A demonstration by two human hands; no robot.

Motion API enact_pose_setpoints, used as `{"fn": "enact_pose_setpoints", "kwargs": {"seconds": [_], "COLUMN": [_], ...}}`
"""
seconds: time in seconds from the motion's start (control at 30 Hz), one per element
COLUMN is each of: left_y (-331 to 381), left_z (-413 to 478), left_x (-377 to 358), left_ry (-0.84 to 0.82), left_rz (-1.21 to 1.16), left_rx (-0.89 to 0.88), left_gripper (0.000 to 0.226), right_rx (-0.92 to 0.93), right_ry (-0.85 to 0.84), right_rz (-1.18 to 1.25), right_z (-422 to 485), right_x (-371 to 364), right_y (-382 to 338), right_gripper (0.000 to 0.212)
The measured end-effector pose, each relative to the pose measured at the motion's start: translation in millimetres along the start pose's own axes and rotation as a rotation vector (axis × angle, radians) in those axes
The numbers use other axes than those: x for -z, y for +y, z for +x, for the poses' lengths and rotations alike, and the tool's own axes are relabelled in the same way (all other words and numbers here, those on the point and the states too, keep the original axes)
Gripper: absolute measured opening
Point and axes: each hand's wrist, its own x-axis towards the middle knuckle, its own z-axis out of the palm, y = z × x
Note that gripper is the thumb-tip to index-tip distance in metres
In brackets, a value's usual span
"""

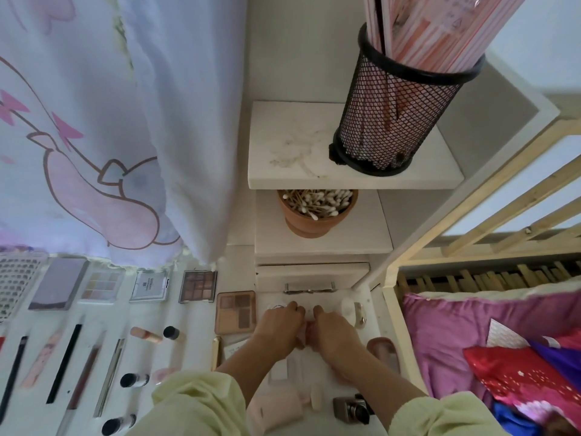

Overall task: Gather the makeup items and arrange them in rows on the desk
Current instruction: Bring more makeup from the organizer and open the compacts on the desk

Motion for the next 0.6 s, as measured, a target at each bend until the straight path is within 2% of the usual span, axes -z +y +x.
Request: {"fn": "enact_pose_setpoints", "kwargs": {"seconds": [0.4,0.6], "left_y": [0.9,-0.3], "left_z": [1.4,1.7], "left_x": [0.8,1.5], "left_ry": [-0.013,0.005], "left_rz": [-0.010,-0.030], "left_rx": [-0.001,-0.007], "left_gripper": [0.053,0.048], "right_rx": [0.027,0.020], "right_ry": [0.030,0.035], "right_rz": [0.042,0.074], "right_z": [-1.7,-2.4], "right_x": [-4.4,-4.2], "right_y": [2.1,3.9], "right_gripper": [0.030,0.039]}}
